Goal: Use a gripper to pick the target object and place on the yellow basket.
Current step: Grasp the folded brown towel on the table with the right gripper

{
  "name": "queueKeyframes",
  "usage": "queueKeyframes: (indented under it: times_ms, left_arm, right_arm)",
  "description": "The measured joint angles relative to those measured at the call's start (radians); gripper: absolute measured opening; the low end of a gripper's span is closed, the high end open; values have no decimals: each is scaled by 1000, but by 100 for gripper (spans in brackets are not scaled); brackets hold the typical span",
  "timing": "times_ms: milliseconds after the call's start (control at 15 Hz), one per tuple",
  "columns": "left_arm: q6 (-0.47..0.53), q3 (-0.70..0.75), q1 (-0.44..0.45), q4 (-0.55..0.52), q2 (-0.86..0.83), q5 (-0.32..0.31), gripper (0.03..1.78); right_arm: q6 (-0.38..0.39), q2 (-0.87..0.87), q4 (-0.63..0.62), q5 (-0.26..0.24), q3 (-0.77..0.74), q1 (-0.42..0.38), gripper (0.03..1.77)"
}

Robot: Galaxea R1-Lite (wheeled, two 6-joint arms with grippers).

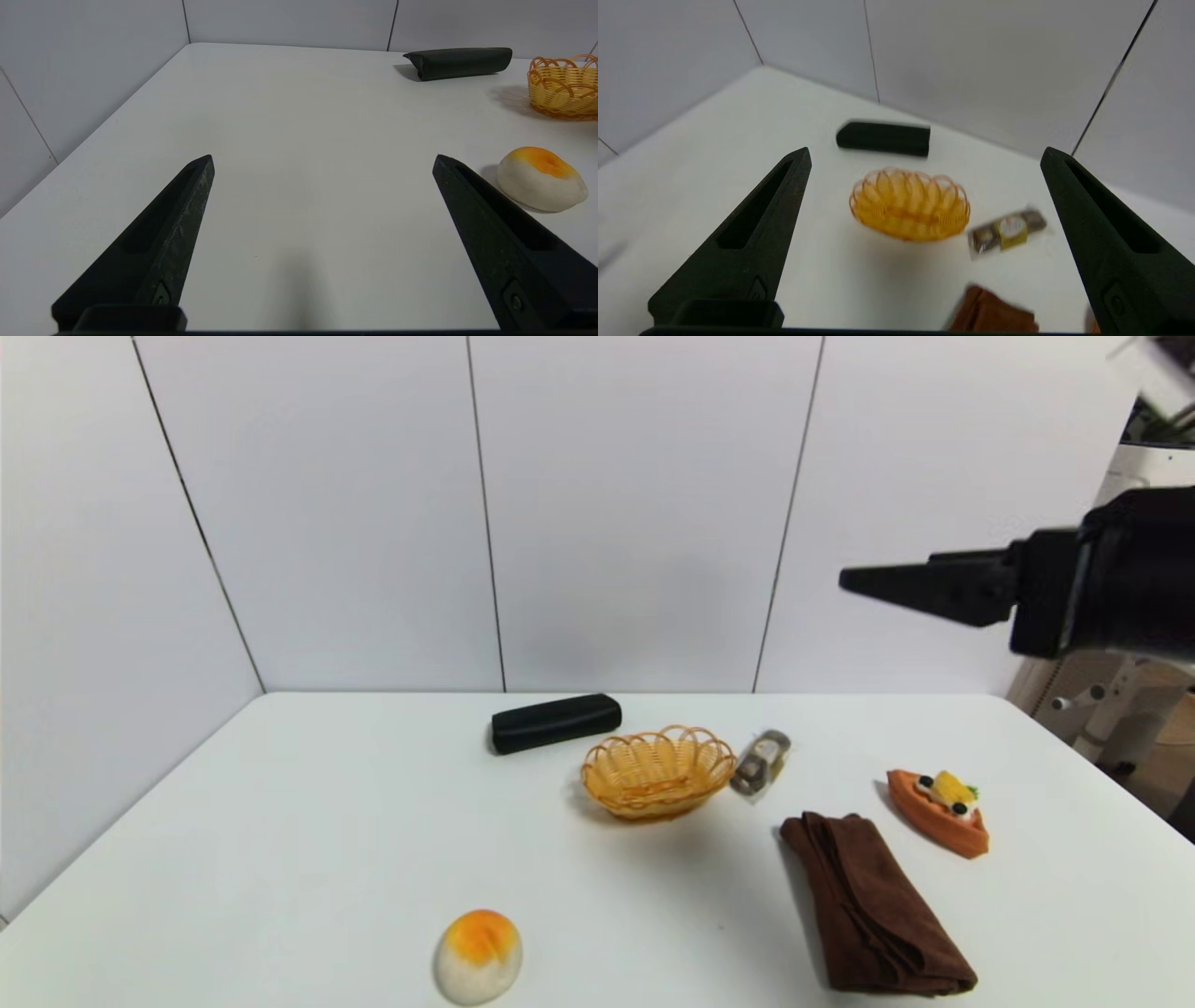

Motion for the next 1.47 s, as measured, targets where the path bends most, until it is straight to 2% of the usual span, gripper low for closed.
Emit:
queueKeyframes:
  times_ms: [200,333,467,667,1000,1467]
  left_arm:
    - [0,0,0,0,0,0,169]
    - [0,0,0,0,0,-1,169]
    - [0,0,0,0,0,-1,169]
    - [0,0,0,0,0,-1,169]
    - [0,0,0,0,0,0,169]
    - [0,0,0,0,0,0,169]
  right_arm:
    - [64,71,196,-58,-2,-5,170]
    - [152,127,304,-116,-2,-5,170]
    - [234,190,400,-140,-2,-5,170]
    - [276,279,537,-164,-2,-4,170]
    - [374,393,562,-243,3,-6,170]
    - [396,512,556,-248,-4,-22,170]
